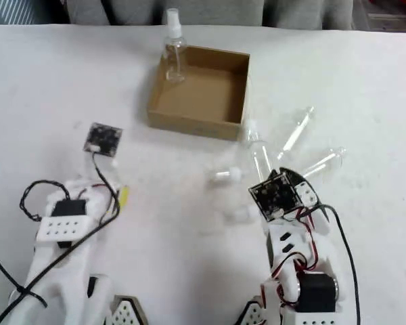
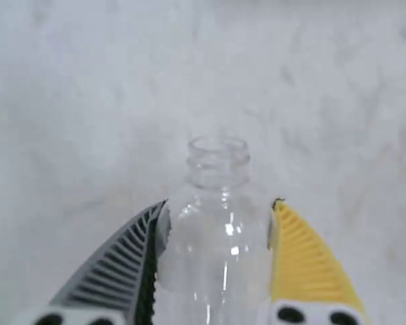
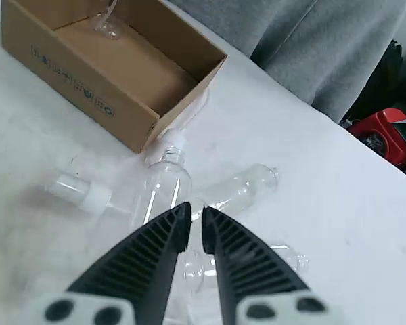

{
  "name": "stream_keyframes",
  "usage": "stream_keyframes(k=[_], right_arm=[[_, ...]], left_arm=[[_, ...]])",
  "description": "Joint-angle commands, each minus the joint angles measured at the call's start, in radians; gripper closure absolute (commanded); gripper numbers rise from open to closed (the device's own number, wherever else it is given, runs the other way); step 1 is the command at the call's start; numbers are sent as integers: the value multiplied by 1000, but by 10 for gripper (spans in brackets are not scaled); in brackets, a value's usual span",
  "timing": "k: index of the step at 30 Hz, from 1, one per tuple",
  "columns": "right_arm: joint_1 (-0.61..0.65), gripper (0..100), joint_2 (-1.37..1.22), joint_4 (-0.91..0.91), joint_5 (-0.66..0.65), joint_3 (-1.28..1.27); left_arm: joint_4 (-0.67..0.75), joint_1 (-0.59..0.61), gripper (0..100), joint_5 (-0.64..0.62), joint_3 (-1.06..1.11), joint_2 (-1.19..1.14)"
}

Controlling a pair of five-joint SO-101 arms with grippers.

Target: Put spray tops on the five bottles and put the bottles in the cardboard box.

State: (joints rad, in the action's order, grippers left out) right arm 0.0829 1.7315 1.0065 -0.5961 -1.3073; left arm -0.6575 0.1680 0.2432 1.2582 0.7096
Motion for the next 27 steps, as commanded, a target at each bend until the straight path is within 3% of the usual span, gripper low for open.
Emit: stream_keyframes(k=[1, 4, 9, 15, 21, 27], right_arm=[[45, 981, -170, 91, -20, 170], [81, 981, -392, 188, -48, 333], [116, 961, -820, 374, -249, 612], [140, 862, -1211, 417, -514, 781], [176, 855, -1351, 412, -911, 792], [226, 748, -1389, 403, -993, 853]], left_arm=[[48, 31, 980, -14, -5, 45], [48, 31, 980, -14, -5, 47], [48, 31, 980, -14, -5, 47], [49, 31, 980, -8, -5, 47], [49, 31, 980, -6, -2, 44], [51, 31, 980, -6, -3, 44]])
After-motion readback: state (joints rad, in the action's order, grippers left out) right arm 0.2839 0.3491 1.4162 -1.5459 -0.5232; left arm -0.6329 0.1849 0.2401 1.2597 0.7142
